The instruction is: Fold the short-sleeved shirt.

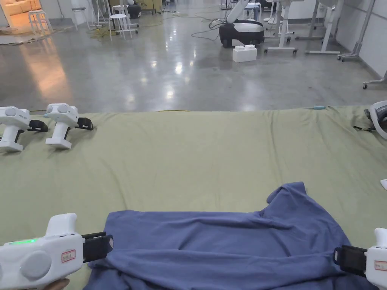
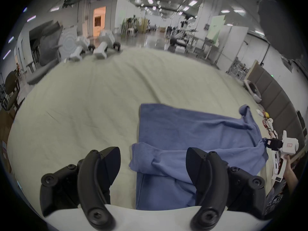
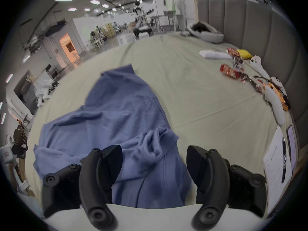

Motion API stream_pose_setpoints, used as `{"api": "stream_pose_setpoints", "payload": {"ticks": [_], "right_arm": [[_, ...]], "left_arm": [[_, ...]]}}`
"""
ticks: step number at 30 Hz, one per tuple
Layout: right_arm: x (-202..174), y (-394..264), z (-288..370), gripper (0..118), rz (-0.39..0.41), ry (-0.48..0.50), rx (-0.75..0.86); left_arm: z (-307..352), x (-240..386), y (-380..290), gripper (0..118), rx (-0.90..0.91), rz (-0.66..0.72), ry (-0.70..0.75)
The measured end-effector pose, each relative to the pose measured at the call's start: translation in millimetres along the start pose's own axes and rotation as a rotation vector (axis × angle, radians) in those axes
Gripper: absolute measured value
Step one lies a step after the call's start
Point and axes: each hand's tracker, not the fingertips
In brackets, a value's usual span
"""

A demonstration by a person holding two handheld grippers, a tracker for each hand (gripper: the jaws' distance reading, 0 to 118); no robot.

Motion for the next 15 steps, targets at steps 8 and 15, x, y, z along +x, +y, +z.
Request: {"api": "stream_pose_setpoints", "payload": {"ticks": [8,15], "right_arm": [[-21.6,-38.0,192.2,87,0.135,0.151,0.44],[-60.7,-103.2,328.2,86,0.283,0.168,0.669]], "left_arm": [[202.3,44.9,-34.8,92,0.441,-0.113,-0.104],[348.9,106.7,-95.3,88,0.705,-0.266,-0.001]]}}
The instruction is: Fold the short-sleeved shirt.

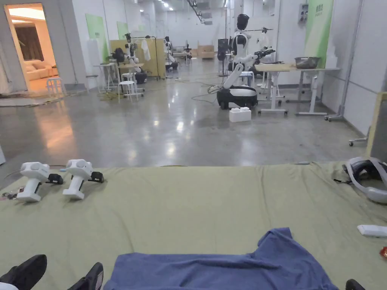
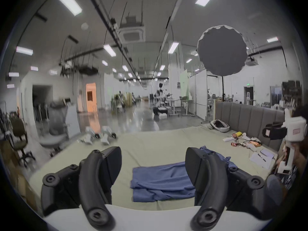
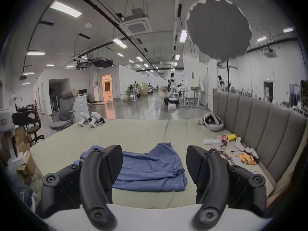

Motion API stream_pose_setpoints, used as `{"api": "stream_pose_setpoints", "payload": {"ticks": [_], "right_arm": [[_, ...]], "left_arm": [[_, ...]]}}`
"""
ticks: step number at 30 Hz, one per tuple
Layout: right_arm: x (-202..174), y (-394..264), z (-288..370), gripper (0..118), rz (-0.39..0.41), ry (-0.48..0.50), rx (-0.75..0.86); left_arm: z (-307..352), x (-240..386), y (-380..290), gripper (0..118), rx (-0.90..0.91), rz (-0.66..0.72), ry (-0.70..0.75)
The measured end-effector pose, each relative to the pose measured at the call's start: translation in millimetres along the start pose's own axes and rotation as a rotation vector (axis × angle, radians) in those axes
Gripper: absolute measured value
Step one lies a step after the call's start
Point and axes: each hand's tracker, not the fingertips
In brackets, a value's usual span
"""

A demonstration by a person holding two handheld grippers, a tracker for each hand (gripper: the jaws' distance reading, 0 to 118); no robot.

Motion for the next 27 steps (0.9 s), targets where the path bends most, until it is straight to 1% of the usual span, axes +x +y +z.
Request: {"api": "stream_pose_setpoints", "payload": {"ticks": [1,2,3,4,5,6,7,8,10,13,16,17,18,20,21,22,23,24,25,26,27], "right_arm": [[-7.7,1.0,12.1,85,0.012,-0.006,0.011],[-13.5,2.2,20.3,80,0.022,-0.004,0.004],[-18.8,3.3,26.8,69,0.036,0.002,-0.016],[-21.8,2.5,28.3,44,0.051,0.003,-0.035],[-26.0,0.5,32.8,8,0.052,0.004,-0.037],[-30.3,-3.6,37.6,7,0.047,-0.025,-0.004],[-29.7,-4.2,41.8,6,0.03,-0.005,-0.001],[-29.6,-4.1,41.7,2,-0.011,0.039,-0.026],[-33.9,-6.9,44.9,2,-0.02,0.008,0.01],[-38.0,-3.3,40.9,2,-0.004,0.004,0.001],[-42.7,-2.9,37.0,2,0.018,0.011,-0.009],[-44.0,-5.7,37.4,2,0.023,0.0,0.008],[-42.5,-5.4,34.6,2,0.023,0.009,0.0],[-41.1,-9.3,28.3,2,0.005,0.011,-0.023],[-40.5,-12.4,23.4,2,-0.002,0.012,-0.03],[-39.8,-15.1,18.6,2,-0.009,0.011,-0.042],[-38.9,-16.9,14.4,2,-0.015,0.019,-0.065],[-38.4,-20.1,12.6,2,-0.02,0.015,-0.068],[-36.9,-22.2,9.8,2,-0.024,0.016,-0.082],[-34.5,-24.4,6.9,2,-0.026,0.021,-0.108],[-31.9,-27.3,4.7,2,-0.02,0.021,-0.122]], "left_arm": [[16.0,7.7,3.2,79,0.019,-0.038,0.008],[28.3,14.6,4.7,56,0.051,-0.058,0.012],[37.5,18.8,7.0,28,0.053,-0.072,0.027],[45.7,23.5,8.2,5,0.047,-0.064,0.026],[52.4,26.4,7.2,5,0.048,-0.058,0.027],[60.1,26.0,6.1,2,0.054,-0.048,-0.013],[63.6,27.5,7.9,1,0.047,-0.032,-0.039],[68.3,29.3,6.6,1,0.051,-0.018,-0.026],[74.0,30.1,6.4,1,0.062,0.007,-0.047],[71.2,29.8,7.9,1,0.047,0.021,-0.035],[62.3,18.5,6.8,1,-0.009,0.103,-0.025],[49.9,11.3,-0.7,1,-0.021,0.12,-0.023],[39.4,4.6,-5.7,1,-0.052,0.142,-0.002],[1.0,-15.6,-24.5,4,-0.203,0.186,0.0],[-16.4,-18.3,-37.4,11,-0.266,0.213,-0.016],[-40.4,-24.3,-59.4,11,-0.325,0.237,-0.053],[-62.4,-33.8,-77.7,17,-0.36,0.266,-0.074],[-92.3,-43.3,-100.6,34,-0.433,0.291,-0.076],[-108.7,-34.9,-117.6,59,-0.504,0.321,-0.079],[-133.1,-41.4,-138.6,71,-0.568,0.377,-0.086],[-151.2,-47.5,-158.4,69,-0.59,0.416,-0.088]]}}
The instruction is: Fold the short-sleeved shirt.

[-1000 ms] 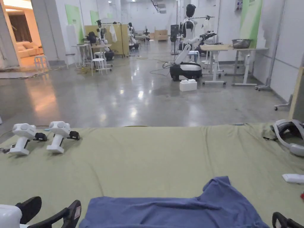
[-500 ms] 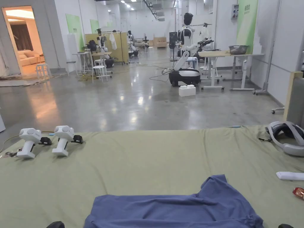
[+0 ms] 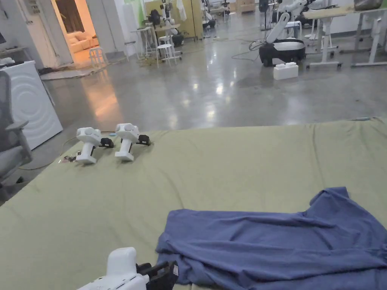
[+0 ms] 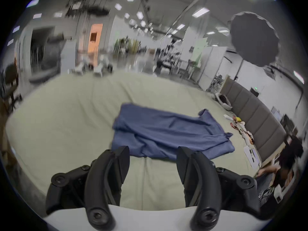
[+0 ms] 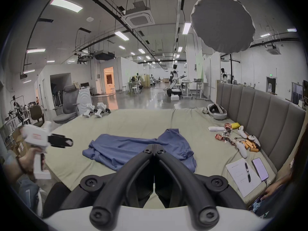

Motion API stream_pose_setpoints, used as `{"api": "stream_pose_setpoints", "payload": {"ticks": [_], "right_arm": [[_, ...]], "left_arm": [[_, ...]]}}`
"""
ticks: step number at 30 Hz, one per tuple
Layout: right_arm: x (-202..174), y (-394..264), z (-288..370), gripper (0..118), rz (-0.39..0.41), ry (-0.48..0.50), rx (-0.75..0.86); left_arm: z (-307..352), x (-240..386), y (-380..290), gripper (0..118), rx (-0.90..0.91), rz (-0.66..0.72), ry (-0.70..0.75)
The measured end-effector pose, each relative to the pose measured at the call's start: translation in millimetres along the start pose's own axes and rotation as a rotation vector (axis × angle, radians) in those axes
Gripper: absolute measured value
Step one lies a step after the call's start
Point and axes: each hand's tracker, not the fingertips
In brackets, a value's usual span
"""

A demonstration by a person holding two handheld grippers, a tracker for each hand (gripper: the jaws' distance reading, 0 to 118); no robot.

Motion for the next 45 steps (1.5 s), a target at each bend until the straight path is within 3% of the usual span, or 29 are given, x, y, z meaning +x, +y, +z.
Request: {"api": "stream_pose_setpoints", "payload": {"ticks": [5,10,11,13,14,16,17,18,20,21,23,25,26,28,29,30,31,32,34,35,38,43,45], "right_arm": [[22.3,-19.8,-10.0,2,0.039,-0.069,-0.118],[49.3,-42.3,-19.1,2,-0.032,-0.128,-0.215],[53.1,-45.6,-22.7,2,-0.047,-0.13,-0.235],[55.8,-51.0,-28.4,2,-0.048,-0.141,-0.252],[57.2,-53.2,-32.2,2,-0.051,-0.139,-0.264],[59.9,-56.1,-44.6,4,-0.06,-0.124,-0.29],[61.7,-58.6,-52.2,16,-0.071,-0.112,-0.299],[65.5,-61.7,-64.6,39,-0.098,-0.084,-0.313],[78.0,-70.5,-98.5,103,-0.16,-0.04,-0.302],[84.4,-73.2,-122.2,110,-0.212,-0.039,-0.323],[107.0,-88.3,-175.0,109,-0.337,-0.019,-0.364],[128.3,-104.9,-223.8,109,-0.426,-0.086,-0.431],[136.9,-114.7,-245.6,109,-0.426,-0.15,-0.462],[144.9,-132.2,-277.1,104,-0.347,-0.244,-0.53],[144.4,-143.3,-289.7,93,-0.296,-0.292,-0.601],[140.7,-148.4,-291.9,88,-0.258,-0.271,-0.625],[131.9,-141.8,-283.6,88,-0.24,-0.27,-0.53],[125.1,-134.6,-280.2,76,-0.199,-0.285,-0.533],[115.9,-129.2,-276.7,26,-0.127,-0.258,-0.527],[113.4,-127.1,-277.7,9,-0.1,-0.265,-0.529],[117.4,-116.2,-266.5,9,-0.15,-0.257,-0.526],[108.7,-88.2,-223.4,9,-0.078,-0.343,-0.433],[108.5,-83.7,-204.3,9,-0.118,-0.328,-0.438]], "left_arm": [[-98.5,-37.7,-3.9,69,-0.133,-0.013,0.111],[-147.2,-50.1,-1.6,66,-0.176,0.025,0.157],[-154.5,-50.0,-2.9,56,-0.2,0.024,0.182],[-157.0,-43.5,-5.6,19,-0.198,-0.032,0.252],[-157.3,-40.9,-2.6,11,-0.175,-0.032,0.239],[-163.3,-36.5,-2.6,10,-0.198,-0.015,0.229],[-163.9,-35.5,-3.9,10,-0.195,-0.028,0.229],[-167.3,-37.0,-2.8,10,-0.209,-0.038,0.232],[-170.3,-36.1,-1.5,10,-0.229,-0.075,0.243],[-171.3,-33.8,-0.9,10,-0.243,-0.106,0.248],[-174.6,-29.5,2.2,10,-0.262,-0.145,0.261],[-175.6,-26.7,4.0,10,-0.273,-0.153,0.268],[-176.4,-25.2,5.5,10,-0.278,-0.151,0.27],[-177.8,-24.4,6.6,10,-0.291,-0.147,0.278],[-178.1,-23.2,7.2,10,-0.296,-0.145,0.281],[-181.1,-26.1,7.2,10,-0.301,-0.151,0.282],[-182.0,-25.5,7.4,10,-0.306,-0.168,0.284],[-182.1,-24.9,6.9,10,-0.316,-0.177,0.282],[-181.8,-25.1,6.3,10,-0.312,-0.184,0.279],[-179.7,-26.2,6.0,10,-0.308,-0.185,0.275],[-161.8,-32.6,9.8,10,-0.261,-0.129,0.232],[-96.6,-31.2,16.6,9,-0.108,-0.02,0.247],[-68.8,-24.9,13.7,9,-0.087,-0.021,0.213]]}}
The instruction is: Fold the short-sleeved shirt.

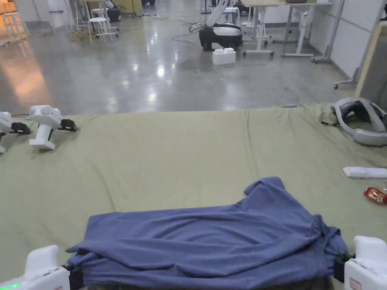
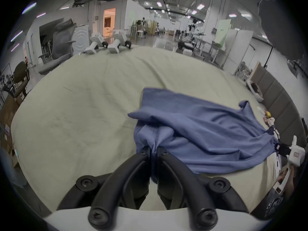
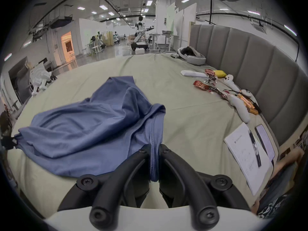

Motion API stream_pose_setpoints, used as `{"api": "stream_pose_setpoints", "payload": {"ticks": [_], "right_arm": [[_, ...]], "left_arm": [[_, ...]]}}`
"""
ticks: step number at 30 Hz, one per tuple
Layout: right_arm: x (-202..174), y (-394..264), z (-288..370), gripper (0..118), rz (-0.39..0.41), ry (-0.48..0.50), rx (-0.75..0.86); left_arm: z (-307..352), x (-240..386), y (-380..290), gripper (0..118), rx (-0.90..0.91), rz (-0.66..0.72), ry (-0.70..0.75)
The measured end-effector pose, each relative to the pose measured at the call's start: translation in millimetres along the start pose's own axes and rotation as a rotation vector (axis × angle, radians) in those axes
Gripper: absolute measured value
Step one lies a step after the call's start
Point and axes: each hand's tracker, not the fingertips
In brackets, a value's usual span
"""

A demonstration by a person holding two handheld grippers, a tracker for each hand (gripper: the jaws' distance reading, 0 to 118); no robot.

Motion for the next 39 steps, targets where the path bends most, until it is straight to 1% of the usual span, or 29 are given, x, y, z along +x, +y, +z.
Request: {"api": "stream_pose_setpoints", "payload": {"ticks": [1,2,4,8,9,10,11,12,13,14,15,16,17,18,19,20,23,26,27,28,30,31,32,34,35,36,37,38,39], "right_arm": [[3.9,-5.3,12.0,9,-0.017,0.016,0.01],[6.9,-12.0,24.8,9,-0.011,0.012,0.013],[14.3,-28.5,48.7,9,-0.014,0.011,0.014],[30.9,-75.8,96.5,9,-0.045,0.02,0.0],[32.3,-86.6,104.0,9,-0.033,0.016,-0.017],[32.8,-97.6,111.3,9,0.012,-0.002,-0.043],[32.5,-107.0,115.6,9,0.028,-0.006,-0.032],[31.1,-113.4,115.6,9,0.037,-0.003,-0.043],[30.0,-118.1,114.4,9,0.033,-0.006,-0.05],[29.6,-119.3,111.3,9,0.031,0.006,-0.067],[28.8,-120.4,109.6,12,0.028,0.004,-0.081],[28.3,-119.8,107.9,22,0.028,-0.009,-0.088],[30.2,-120.5,109.7,52,0.026,-0.012,-0.089],[32.9,-121.9,112.9,77,0.016,-0.012,-0.085],[34.7,-122.3,117.9,88,0.004,-0.027,-0.073],[36.4,-120.6,125.8,87,-0.006,-0.034,-0.036],[33.4,-110.8,158.6,87,-0.012,-0.005,0.087],[22.1,-91.9,206.4,88,0.0,0.073,0.282],[16.3,-85.2,223.6,87,0.01,0.089,0.343],[11.7,-79.1,238.4,87,0.019,0.112,0.396],[3.4,-69.6,263.8,88,0.028,0.188,0.449],[-1.1,-65.4,273.6,88,0.034,0.209,0.463],[-5.6,-60.8,282.7,88,0.046,0.232,0.479],[-14.6,-54.0,297.7,88,0.071,0.265,0.508],[-19.5,-51.1,305.0,86,0.08,0.271,0.521],[-22.4,-49.3,309.6,80,0.094,0.286,0.535],[-26.5,-48.4,315.2,65,0.106,0.299,0.559],[-30.5,-47.6,320.3,27,0.12,0.308,0.571],[-33.8,-46.7,324.2,7,0.137,0.32,0.569]], "left_arm": [[14.3,0.1,-2.0,9,0.013,-0.043,0.001],[29.3,2.8,-13.4,9,0.029,-0.083,0.012],[57.5,-4.6,-32.5,9,0.021,-0.067,-0.001],[95.4,-23.1,-83.0,9,-0.026,-0.039,-0.025],[101.0,-27.2,-94.9,9,-0.023,-0.032,-0.023],[105.8,-32.6,-106.7,9,-0.023,-0.037,-0.031],[105.8,-35.2,-113.6,9,-0.034,-0.044,-0.025],[103.8,-38.9,-120.2,9,-0.072,-0.031,-0.017],[98.3,-40.7,-125.0,10,-0.088,0.003,-0.053],[95.7,-42.9,-128.7,11,-0.087,0.02,-0.059],[92.7,-43.8,-132.4,21,-0.099,0.023,-0.041],[92.2,-44.5,-135.6,51,-0.112,0.018,0.001],[92.7,-46.5,-138.5,90,-0.114,0.016,0.027],[103.9,-52.5,-145.5,91,-0.073,0.028,0.029],[113.7,-57.1,-145.9,91,-0.012,0.053,0.02],[125.7,-60.3,-145.3,91,0.031,0.066,0.016],[168.8,-50.4,-126.6,91,0.18,0.055,0.062],[223.7,-25.4,-106.3,91,0.367,-0.013,0.019],[243.6,-14.7,-100.9,91,0.398,-0.043,0.03],[264.8,-3.2,-99.3,91,0.467,-0.054,0.085],[303.2,14.3,-96.8,91,0.604,-0.101,0.113],[314.0,21.9,-96.1,91,0.653,-0.142,0.119],[326.3,30.5,-94.0,91,0.69,-0.176,0.109],[347.6,38.3,-94.5,91,0.737,-0.223,0.035],[354.6,44.3,-93.7,90,0.761,-0.231,0.031],[360.3,52.4,-93.3,88,0.778,-0.232,0.027],[364.8,57.7,-92.2,81,0.781,-0.25,-0.017],[366.1,54.9,-93.4,61,0.784,-0.271,-0.056],[368.4,58.8,-92.9,30,0.775,-0.284,-0.079]]}}
